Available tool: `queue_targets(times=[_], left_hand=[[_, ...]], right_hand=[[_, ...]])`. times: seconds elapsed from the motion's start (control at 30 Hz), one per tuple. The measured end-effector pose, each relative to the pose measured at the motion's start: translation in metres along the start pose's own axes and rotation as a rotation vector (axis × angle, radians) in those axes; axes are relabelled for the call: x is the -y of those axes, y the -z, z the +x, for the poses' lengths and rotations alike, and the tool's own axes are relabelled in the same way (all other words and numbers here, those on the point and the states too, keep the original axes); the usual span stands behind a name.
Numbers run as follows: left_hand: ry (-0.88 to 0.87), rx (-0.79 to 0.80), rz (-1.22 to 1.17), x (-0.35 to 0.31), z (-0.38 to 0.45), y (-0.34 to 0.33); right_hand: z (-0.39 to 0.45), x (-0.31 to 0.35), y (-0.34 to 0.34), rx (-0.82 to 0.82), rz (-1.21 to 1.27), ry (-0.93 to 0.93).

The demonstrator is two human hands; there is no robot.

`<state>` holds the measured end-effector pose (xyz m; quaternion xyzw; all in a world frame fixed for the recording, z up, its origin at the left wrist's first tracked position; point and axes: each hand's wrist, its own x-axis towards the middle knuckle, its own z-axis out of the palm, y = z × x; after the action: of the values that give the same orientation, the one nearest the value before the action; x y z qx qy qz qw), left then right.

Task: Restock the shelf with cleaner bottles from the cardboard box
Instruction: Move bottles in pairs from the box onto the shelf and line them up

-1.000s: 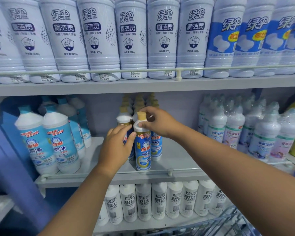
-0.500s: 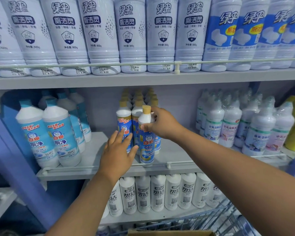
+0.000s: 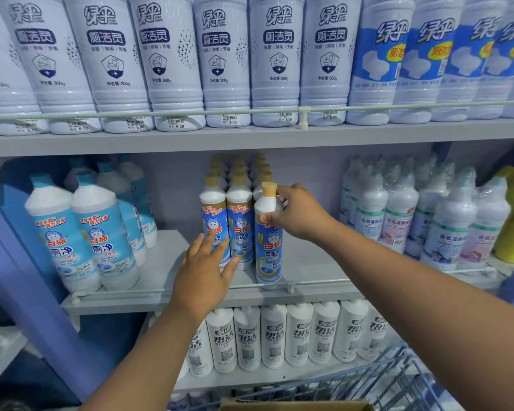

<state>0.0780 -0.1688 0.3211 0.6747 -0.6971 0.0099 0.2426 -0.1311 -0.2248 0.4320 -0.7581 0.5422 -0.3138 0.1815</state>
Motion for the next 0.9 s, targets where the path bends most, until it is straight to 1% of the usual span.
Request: queue_targets(times=[0.3,0.47,0.6,0.73,0.9], left_hand=[[-0.011,0.016,0.015,-0.006,-0.001,0.000],[-0.023,0.047,0.048,-0.010,-0.003,-0.003],[-0.020,0.052,0.065,-0.010,-0.007,-0.007],[-0.040,0.113,0.096,-0.012,-0.019,-0.011],[-0.055,0.141,0.105,-0.018,-0.045,-0.010]], right_hand=[[-0.007,-0.003,-0.003,-0.011,-0.005,-0.015],[-0.026,-0.012,-0.016,-0.056,0.018,-0.078],[-0.056,-0.021,-0.036,-0.063,-0.118,-0.165],[-0.090,-0.035,-0.058,0.009,-0.240,-0.219],[-0.136,-0.053,-0.075,0.122,-0.435,-0.166]])
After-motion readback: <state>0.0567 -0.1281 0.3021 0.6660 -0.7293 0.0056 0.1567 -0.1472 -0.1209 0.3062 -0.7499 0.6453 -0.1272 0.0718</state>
